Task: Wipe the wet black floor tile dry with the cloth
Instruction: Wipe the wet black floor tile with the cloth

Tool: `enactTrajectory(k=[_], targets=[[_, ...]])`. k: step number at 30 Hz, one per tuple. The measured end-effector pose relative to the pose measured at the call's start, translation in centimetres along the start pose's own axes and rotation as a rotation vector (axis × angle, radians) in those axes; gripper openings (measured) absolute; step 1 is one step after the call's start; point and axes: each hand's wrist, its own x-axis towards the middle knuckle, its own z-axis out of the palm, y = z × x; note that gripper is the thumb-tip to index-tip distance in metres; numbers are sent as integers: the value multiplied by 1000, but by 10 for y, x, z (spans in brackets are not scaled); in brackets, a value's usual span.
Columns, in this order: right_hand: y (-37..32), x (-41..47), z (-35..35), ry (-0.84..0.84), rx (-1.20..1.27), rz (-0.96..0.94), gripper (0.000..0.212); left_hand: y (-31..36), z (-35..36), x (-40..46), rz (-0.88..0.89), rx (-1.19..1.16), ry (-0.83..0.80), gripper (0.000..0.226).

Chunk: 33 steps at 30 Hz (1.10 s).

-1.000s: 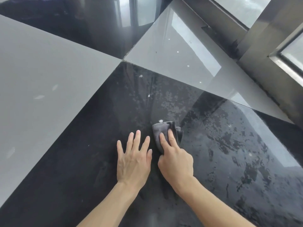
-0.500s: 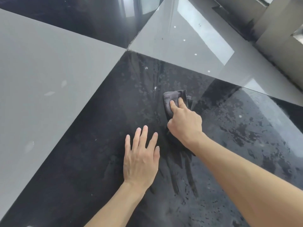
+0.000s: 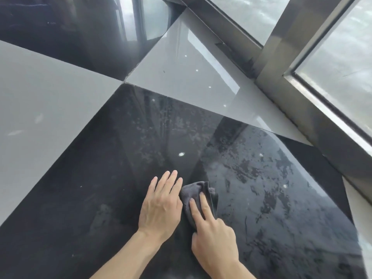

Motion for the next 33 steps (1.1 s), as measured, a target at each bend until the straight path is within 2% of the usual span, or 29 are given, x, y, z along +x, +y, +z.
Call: enactTrajectory(k=[2, 5, 8, 18, 28, 33], targets=[[-1, 6, -5, 82, -18, -3, 77, 4, 0, -2, 9, 10, -21, 46], [0, 30, -11, -8, 1, 26, 74, 1, 0, -7, 5, 50, -62, 37], [4, 57, -22, 48, -12, 53, 72, -7, -3, -12, 6, 86, -143, 46], [21, 131, -54, 122, -46, 77, 67, -11, -5, -13, 38, 160, -240, 47], [35, 69, -32, 82, -49, 85, 70, -8, -8, -12, 34, 195, -285, 51], [39, 16, -16, 32, -40, 117, 73, 0, -4, -10, 36, 202, -247, 43]])
